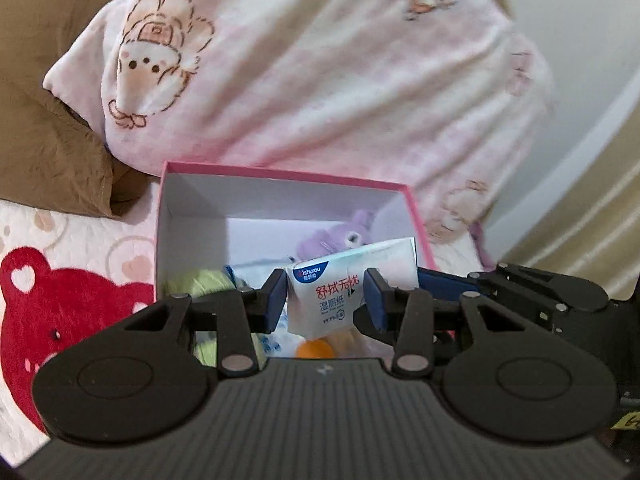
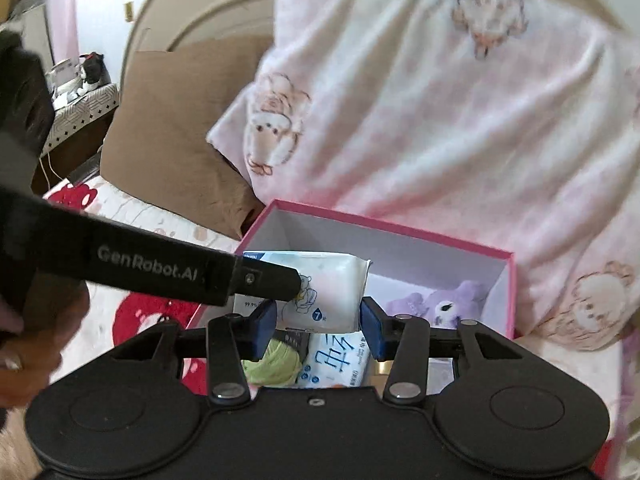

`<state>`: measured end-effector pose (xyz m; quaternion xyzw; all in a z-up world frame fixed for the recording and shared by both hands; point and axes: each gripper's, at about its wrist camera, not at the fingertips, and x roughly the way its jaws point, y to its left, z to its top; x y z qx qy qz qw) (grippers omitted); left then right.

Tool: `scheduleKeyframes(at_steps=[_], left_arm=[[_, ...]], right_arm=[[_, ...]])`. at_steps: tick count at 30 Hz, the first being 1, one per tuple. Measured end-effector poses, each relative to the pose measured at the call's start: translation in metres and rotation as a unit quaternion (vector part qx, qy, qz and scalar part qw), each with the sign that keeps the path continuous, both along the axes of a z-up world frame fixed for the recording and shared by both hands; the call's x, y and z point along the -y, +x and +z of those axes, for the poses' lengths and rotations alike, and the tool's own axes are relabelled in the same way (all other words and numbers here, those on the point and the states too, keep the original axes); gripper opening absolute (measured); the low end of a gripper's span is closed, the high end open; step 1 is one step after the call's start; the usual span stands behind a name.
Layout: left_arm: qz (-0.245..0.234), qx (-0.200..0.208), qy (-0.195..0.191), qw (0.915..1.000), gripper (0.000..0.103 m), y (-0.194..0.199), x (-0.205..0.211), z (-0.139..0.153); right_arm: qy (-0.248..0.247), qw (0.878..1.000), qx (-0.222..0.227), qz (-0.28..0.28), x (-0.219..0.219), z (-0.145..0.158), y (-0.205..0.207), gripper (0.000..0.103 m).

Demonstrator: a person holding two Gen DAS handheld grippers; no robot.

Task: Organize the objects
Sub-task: 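Lift the tissue pack and carry it over the pink box, then lower the tissue pack beside the plush and open both grippers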

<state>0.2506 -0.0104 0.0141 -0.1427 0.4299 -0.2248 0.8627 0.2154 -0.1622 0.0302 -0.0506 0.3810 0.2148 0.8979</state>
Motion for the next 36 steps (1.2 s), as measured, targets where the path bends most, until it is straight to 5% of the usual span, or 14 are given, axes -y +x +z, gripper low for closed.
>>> scheduleKeyframes(at_steps=[13,20,36], left_arm=[[0.049,-0.086,0.026,0.9947,0.04,0.093,0.014,-0.075],[0.062,-0.063,0.062,0.9942,0.042,0.106,0.021,-0.094],[0.041,-0.078,0.073,0.9934,0.063,0.04,0.002,-0.044]], right_arm=[[0.048,0.991,-0.116,-0.042,0.009,-0.085,0.113,0.044],[0.037,0.988,-0.135,-0.065,0.001,-0.106,0.138,0.044],[0.043,0.997,-0.052,-0.047,0.041,-0.063,0.04,0.053]])
